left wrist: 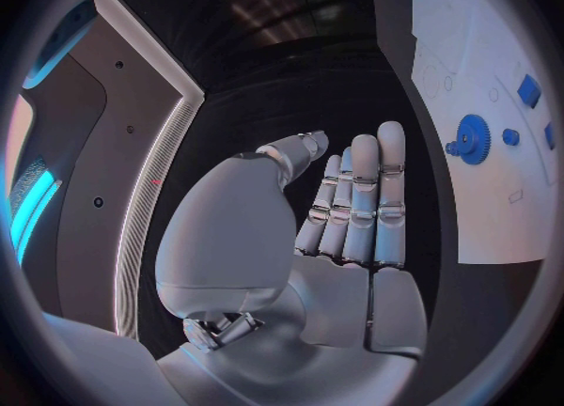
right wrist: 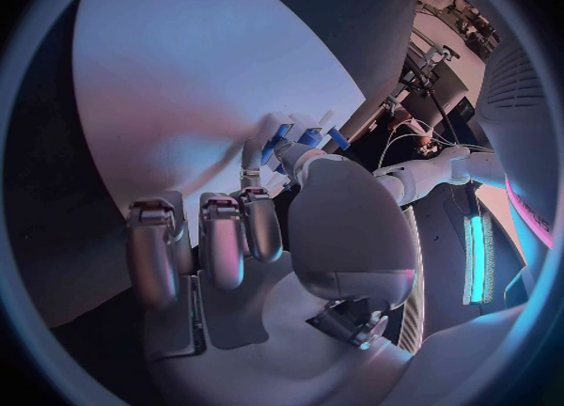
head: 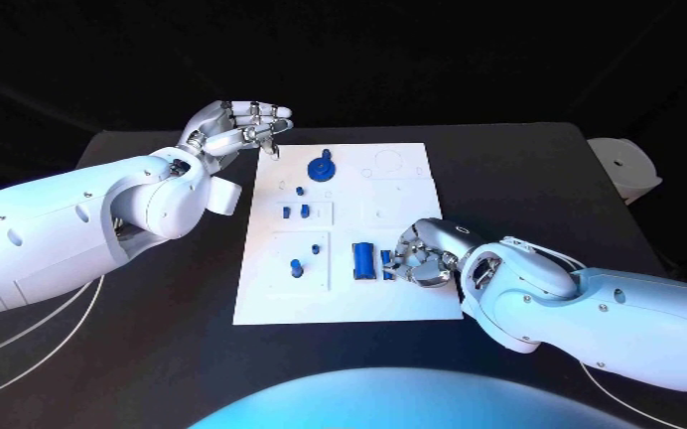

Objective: Assemble the parts on the task board

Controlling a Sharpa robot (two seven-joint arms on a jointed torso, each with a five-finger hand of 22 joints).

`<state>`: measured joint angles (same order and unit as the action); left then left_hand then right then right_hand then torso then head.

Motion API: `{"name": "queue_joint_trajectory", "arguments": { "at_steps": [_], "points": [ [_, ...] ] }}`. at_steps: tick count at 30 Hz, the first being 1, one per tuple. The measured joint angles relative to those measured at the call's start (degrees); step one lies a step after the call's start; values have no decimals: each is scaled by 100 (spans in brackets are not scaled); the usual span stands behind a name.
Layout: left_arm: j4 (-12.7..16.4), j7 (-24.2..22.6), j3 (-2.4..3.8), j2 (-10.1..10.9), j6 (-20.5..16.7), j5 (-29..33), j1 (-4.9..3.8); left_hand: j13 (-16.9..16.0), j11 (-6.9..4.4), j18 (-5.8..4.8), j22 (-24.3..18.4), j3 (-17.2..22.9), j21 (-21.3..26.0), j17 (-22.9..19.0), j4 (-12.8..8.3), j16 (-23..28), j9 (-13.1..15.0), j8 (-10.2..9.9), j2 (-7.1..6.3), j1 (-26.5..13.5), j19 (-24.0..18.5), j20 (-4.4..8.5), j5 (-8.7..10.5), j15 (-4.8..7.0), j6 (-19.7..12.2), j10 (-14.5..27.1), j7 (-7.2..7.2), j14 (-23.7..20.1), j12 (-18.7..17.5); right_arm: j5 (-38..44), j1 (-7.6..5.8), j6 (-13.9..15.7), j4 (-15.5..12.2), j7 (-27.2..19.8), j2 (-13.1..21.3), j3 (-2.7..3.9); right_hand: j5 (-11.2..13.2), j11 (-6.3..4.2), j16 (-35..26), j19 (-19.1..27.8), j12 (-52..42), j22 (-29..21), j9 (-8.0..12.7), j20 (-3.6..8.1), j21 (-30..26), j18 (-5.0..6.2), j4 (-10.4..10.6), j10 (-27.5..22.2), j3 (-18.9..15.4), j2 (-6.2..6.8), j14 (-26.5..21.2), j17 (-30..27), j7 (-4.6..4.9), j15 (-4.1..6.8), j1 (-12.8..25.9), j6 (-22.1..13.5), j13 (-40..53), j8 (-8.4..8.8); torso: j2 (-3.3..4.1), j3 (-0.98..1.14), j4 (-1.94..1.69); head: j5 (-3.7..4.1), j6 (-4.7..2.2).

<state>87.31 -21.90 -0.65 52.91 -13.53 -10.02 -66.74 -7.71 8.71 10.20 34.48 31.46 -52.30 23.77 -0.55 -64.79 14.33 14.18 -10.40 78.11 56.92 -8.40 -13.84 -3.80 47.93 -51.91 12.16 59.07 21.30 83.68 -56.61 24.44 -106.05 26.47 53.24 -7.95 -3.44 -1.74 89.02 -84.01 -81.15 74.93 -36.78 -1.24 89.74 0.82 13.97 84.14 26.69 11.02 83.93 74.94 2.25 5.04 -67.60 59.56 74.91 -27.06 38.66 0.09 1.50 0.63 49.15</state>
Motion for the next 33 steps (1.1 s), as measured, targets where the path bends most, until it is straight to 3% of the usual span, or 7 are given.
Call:
{"name": "queue_joint_trajectory", "arguments": {
  "at_steps": [9,16,19,22,26,29,33],
  "points": [
    [-4,1,-11,0,0,0,0,5,0,0,0,0,0,0,0,0,0,0,0,0,0,0,0,0,0,0,0,0,22,-130,-8,410,-90,-273,121,-8,-12,0,0,0,184,-1,19,0,0,1,17,0,-30,35,0,-1,23,0,-35,-88,0,8,-1,1,-6,2,-29],
    [-92,-11,-55,-33,24,31,17,9,-1,0,-53,-133,84,-22,133,-40,0,0,2,-161,-23,-23,0,-24,-9,0,9,-24,90,-910,-279,1056,65,-1181,207,2,-201,187,-174,0,866,-2,142,-47,-345,0,-34,-182,21,-6,9,-1,231,-98,-192,-459,3,304,-33,-21,-4,32,-105],
    [-188,-30,-81,-98,63,106,41,9,-31,1,-166,-393,245,-48,343,-60,0,43,-133,-373,-9,-53,22,-32,-21,31,21,-32,188,-1608,-472,1249,347,-1825,166,14,-201,311,-644,13,2419,-2,166,-200,-1667,223,-125,-1047,113,10,-1,-12,381,-230,-370,-752,-245,450,-71,-45,-1,57,-179],
    [-344,-72,-97,-204,115,219,68,-1,-53,1,-319,-655,473,-129,506,10,12,100,-153,-454,-10,-53,33,-24,-43,52,-1,-205,286,-2480,-647,1312,725,-2460,44,17,-153,414,-1363,407,3954,-2,159,-296,-3224,459,-145,-1894,128,13,-187,-730,489,-334,-483,-920,-1192,503,-133,-80,-3,92,-268],
    [-620,-167,-104,-373,173,418,96,18,-73,1,-770,-910,1188,-491,719,720,44,212,-72,-373,-236,-107,67,-48,32,43,-75,-615,367,-3789,-858,1278,1301,-3168,-198,39,-666,550,-2911,1419,4888,-909,264,-418,-6223,907,-190,-2426,95,45,-1136,-2373,597,-463,-587,-1155,-2058,681,-235,-138,-12,136,-425],
    [-843,-257,-109,-495,191,575,110,210,-32,0,-1351,-992,2083,-927,840,1799,45,238,-38,-166,-419,-235,67,-156,52,-183,-94,-874,125,-4765,-973,1189,1763,-3599,-431,77,-667,595,-3972,1718,5517,-1508,411,-508,-7061,906,-161,-2723,74,61,-1746,-3188,631,-549,-646,-1200,-2835,805,-285,-166,-12,157,-534],
    [-1148,-369,-111,-659,191,740,123,392,43,1,-2133,-966,3283,-1295,994,3132,-4,236,-56,26,-667,-520,68,-331,24,-395,-122,-1065,-453,-5778,-1027,1015,2308,-4006,-709,103,-667,796,-5400,2157,6603,-2545,745,-743,-8061,904,-100,-2543,136,72,-2405,-3978,739,-801,-743,-1207,-4440,1116,-355,-190,-7,159,-659]
  ]
}}
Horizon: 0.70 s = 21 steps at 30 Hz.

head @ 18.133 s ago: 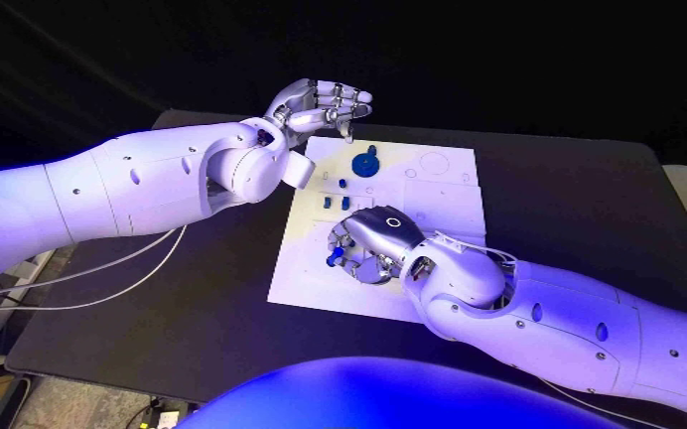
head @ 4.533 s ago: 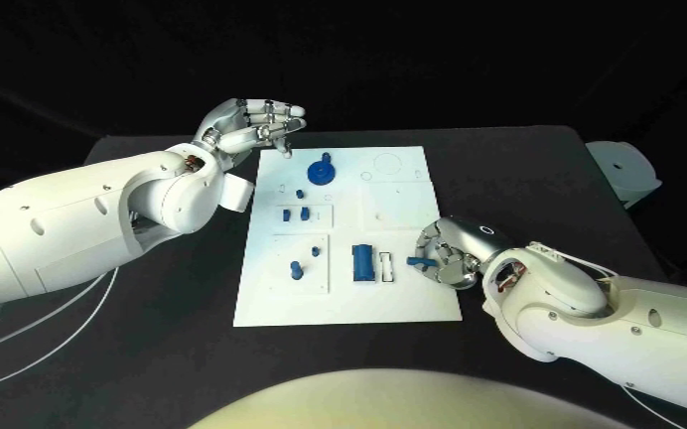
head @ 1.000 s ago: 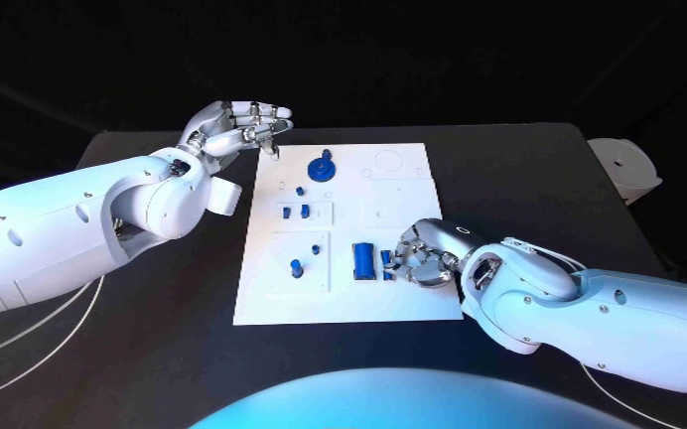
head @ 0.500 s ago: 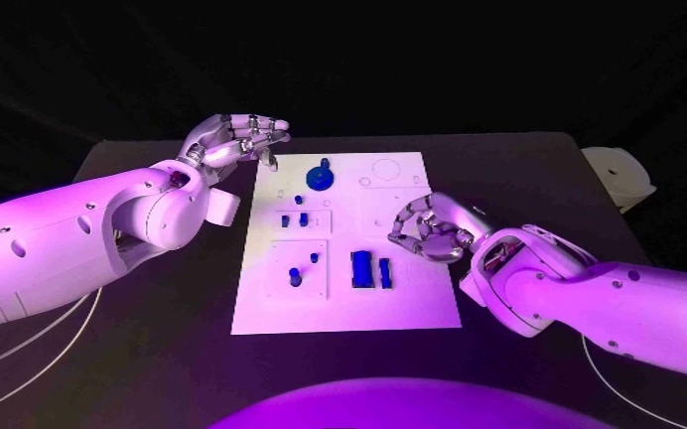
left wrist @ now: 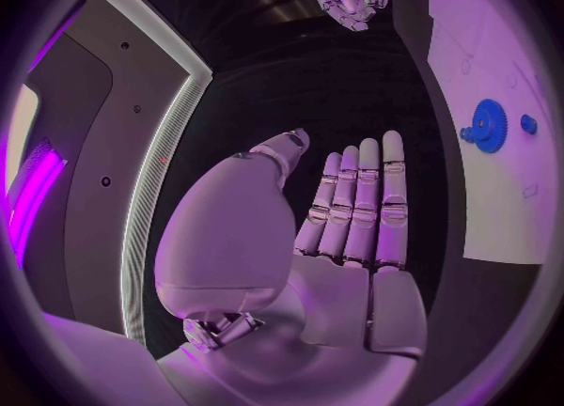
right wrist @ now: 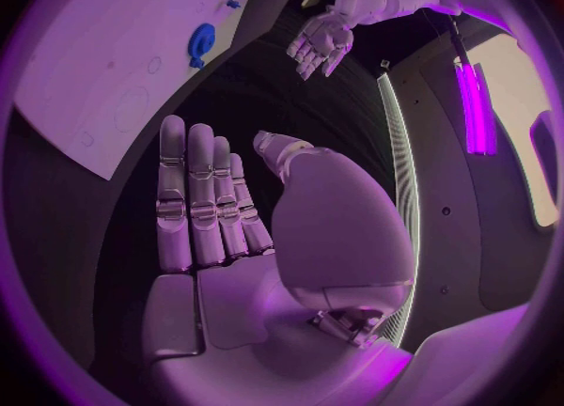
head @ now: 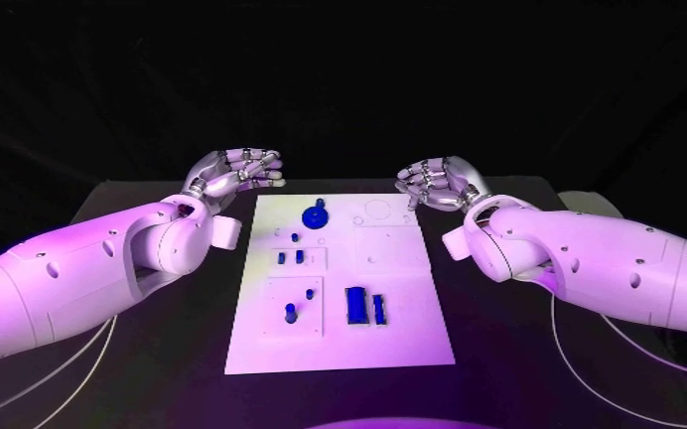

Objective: Assemble the parts on the task board

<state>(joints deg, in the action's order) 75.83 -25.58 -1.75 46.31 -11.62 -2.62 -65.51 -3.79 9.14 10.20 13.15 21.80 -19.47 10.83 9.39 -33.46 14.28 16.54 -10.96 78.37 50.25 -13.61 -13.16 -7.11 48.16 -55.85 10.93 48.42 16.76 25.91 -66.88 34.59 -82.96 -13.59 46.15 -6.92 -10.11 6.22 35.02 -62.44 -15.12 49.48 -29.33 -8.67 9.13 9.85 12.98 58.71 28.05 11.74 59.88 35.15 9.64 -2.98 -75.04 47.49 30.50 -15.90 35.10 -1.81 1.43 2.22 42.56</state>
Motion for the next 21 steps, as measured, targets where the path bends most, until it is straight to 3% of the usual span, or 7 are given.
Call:
{"name": "queue_joint_trajectory", "arguments": {
  "at_steps": [5,8,9,11,16,18,21],
  "points": [
    [-351,-126,0,-227,-25,158,30,11,162,0,-647,-54,987,-232,90,1070,-107,-152,51,77,-271,-277,0,-243,-109,64,-64,-269,-634,-809,-33,-267,690,-330,-355,32,80,167,-1335,438,665,-1031,285,-315,-538,-2,-58,66,-58,-72,-391,-743,66,-255,-69,37,-1180,329,-81,4,-1,-32,-124],
    [-481,-185,0,-332,-60,231,58,23,218,-1,-857,-172,1294,-358,78,1481,-190,-264,89,108,-392,-278,8,-295,-222,198,-77,-462,-914,-1076,-38,-405,957,-463,-475,38,97,243,-1883,509,926,-1791,501,-361,-551,-2,-117,123,-248,-122,-358,-1142,109,-333,-94,38,-1827,511,-122,16,-7,-47,-191],
    [-475,-184,0,-333,-61,232,58,58,127,-99,-907,-355,1365,-428,-9,1665,-304,-390,174,-52,-800,-142,113,-213,-628,676,-161,-851,-998,-1086,-40,-404,953,-463,-470,39,185,156,-2059,688,993,-2121,728,-270,-579,-15,-222,0,-483,-249,-823,-1376,20,-277,59,-359,-1980,616,-126,18,-8,-49,-199],
    [-466,-176,0,-321,-65,231,58,137,-133,-326,-1016,-805,1519,-592,-239,2092,-581,-704,407,-627,-1840,227,409,14,-1661,1887,-392,-1837,-1174,-1089,-33,-391,915,-461,-451,49,391,-34,-2432,1845,1129,-2841,1275,3,-668,-252,-490,-481,-1061,-487,-2084,-1913,-225,-135,613,-1432,-2267,862,-126,18,-7,-49,-194],
    [-325,-163,9,-288,-164,230,103,273,-579,-718,-1188,-1586,1761,-870,-637,2806,-1062,-1245,800,-2011,-3649,872,923,412,-3452,3988,-788,-3545,-1462,-1168,89,-297,650,-481,-396,169,732,-356,-3024,4241,1343,-4004,2186,480,-792,-651,-935,-3220,-2019,-865,-4231,-2796,-633,104,1871,-3257,-2701,1263,-145,32,-23,-67,-270],
    [-209,-162,17,-286,-246,230,132,304,-675,-725,-1222,-1753,1813,-932,-723,2958,-1166,-1358,886,-2654,-4037,1010,1035,496,-3836,4439,-875,-3910,-1522,-1251,181,-221,461,-530,-353,254,822,-442,-3176,4876,1395,-4303,2423,603,-828,-685,-1049,-4059,-2269,-963,-4789,-3024,-739,165,3189,-3731,-2812,1364,-172,48,-36,-91,-354],
    [26,-163,45,-271,-473,230,186,332,-769,-809,-1256,-1906,1843,-989,-815,3106,-1268,-1470,967,-4455,-4411,1147,1143,578,-4210,4876,-960,-4267,-1565,-1470,352,-31,69,-670,-285,418,893,-512,-3300,5400,1420,-4550,2618,705,-836,-818,-1145,-4753,-2473,-1046,-5248,-3213,-824,216,4788,-4119,-2903,1450,-230,81,-62,-137,-503]
  ]
}}
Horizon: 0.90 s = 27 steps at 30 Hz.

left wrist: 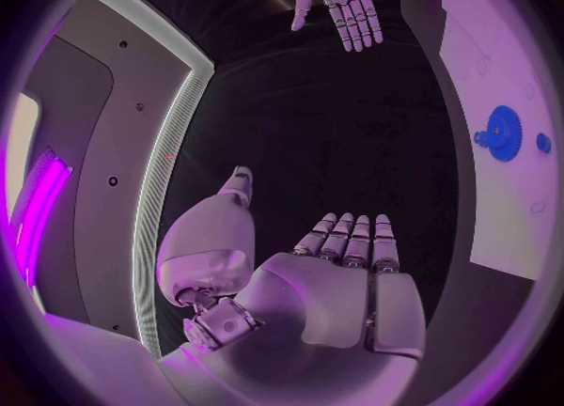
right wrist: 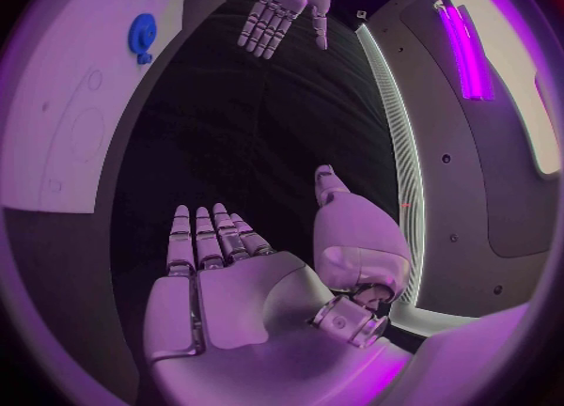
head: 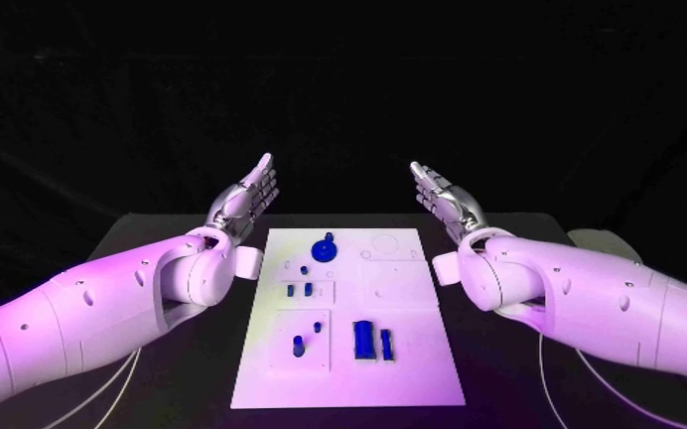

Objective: Assemble the parts on the task board

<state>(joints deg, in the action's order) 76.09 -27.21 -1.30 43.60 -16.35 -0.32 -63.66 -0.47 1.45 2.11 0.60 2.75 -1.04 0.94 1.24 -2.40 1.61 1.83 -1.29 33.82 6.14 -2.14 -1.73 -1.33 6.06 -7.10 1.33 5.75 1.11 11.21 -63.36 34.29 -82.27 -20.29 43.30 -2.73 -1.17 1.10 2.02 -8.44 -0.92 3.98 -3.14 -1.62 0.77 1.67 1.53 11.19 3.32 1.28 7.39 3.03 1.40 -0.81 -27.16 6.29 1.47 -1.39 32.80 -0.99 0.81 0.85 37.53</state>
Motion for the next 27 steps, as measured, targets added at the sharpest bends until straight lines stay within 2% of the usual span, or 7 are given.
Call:
{"name": "queue_joint_trajectory", "arguments": {
  "at_steps": [2,4,6,9,16,17,27],
  "points": [
    [210,-8,21,22,-235,1,54,12,-39,-76,-19,-81,38,-27,-29,67,-44,-53,37,-937,-172,54,46,39,-170,200,-35,-161,-34,-197,116,166,-279,-143,44,102,10,-29,-55,238,32,-112,89,46,-27,0,-52,-315,-83,-36,-206,-86,-40,22,756,-178,-40,32,-38,23,-17,-27,-92],
    [412,-17,41,41,-480,2,105,21,-69,-91,-29,-119,44,-43,-71,115,-75,-75,61,-1600,-291,96,62,69,-287,336,-61,-274,-46,-368,196,310,-464,-270,74,167,40,-55,-94,401,32,-191,150,76,-27,0,-76,-534,-154,-60,-349,-145,-66,40,1291,-301,-70,56,-75,47,-36,-51,-178],
    [648,-28,63,56,-799,3,164,26,-93,-91,-37,-164,44,-60,-85,130,-100,-106,82,-2162,-383,147,102,98,-389,456,-90,-358,-46,-553,260,467,-617,-407,104,226,46,-67,-102,527,31,-249,197,105,-27,-48,-114,-700,-192,-80,-459,-189,-88,53,1692,-395,-93,65,-107,65,-54,-68,-243],
    [908,-46,84,73,-1222,5,232,31,-122,-91,-44,-188,70,-71,-108,175,-126,-128,101,-2641,-470,174,107,101,-463,546,-104,-423,-73,-749,304,635,-727,-551,128,264,66,-82,-138,656,54,-313,248,138,-49,-89,-128,-879,-237,-101,-567,-239,-113,83,2130,-475,-114,98,-133,82,-67,-80,-289],
    [1290,-94,117,106,-2085,17,332,38,-144,-91,-50,-219,72,-81,-108,203,-144,-142,120,-3123,-543,203,132,131,-541,627,-123,-494,-73,-990,317,850,-758,-735,138,270,88,-117,-166,817,54,-376,298,160,-49,-89,-158,-1080,-298,-122,-705,-284,-136,74,2650,-599,-135,120,-155,95,-78,-85,-313],
    [1317,-100,118,108,-2173,19,338,39,-148,-139,-50,-238,72,-83,-126,203,-149,-154,127,-3280,-578,211,152,132,-556,676,-138,-538,-73,-1010,317,867,-758,-749,138,270,88,-110,-166,817,54,-383,302,160,-49,-89,-161,-1089,-302,-128,-711,-289,-141,83,2673,-609,-137,120,-157,97,-79,-85,-314],
    [1368,-137,123,115,-2613,33,349,42,-144,-178,-50,-243,72,-89,-132,203,-156,-163,134,-3346,-594,213,154,131,-564,688,-146,-554,-73,-1116,317,964,-759,-830,138,270,88,-110,-165,817,54,-393,309,160,-49,-88,-162,-1088,-302,-127,-710,-298,-140,83,2683,-610,-142,120,-161,100,-81,-85,-316]
  ]
}}
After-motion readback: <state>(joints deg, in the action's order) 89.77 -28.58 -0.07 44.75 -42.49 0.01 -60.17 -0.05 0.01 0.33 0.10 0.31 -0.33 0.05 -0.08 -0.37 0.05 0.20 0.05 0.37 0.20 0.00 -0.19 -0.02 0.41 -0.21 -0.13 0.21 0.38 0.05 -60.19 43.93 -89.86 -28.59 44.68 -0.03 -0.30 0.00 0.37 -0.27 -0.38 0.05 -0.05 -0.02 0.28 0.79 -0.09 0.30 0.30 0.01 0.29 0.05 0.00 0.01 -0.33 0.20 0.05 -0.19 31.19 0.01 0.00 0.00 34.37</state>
